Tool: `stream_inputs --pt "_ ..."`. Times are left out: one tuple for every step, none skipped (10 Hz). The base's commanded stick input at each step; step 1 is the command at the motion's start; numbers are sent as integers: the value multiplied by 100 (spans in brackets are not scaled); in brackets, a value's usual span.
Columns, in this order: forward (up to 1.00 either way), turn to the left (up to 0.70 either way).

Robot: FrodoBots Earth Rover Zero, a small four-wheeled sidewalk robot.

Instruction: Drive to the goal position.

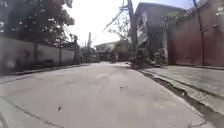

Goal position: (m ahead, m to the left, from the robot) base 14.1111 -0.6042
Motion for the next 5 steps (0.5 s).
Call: stream_inputs --pt "100 0" --pt "100 -7" --pt "100 -15" --pt "100 -18" --pt "100 -11"
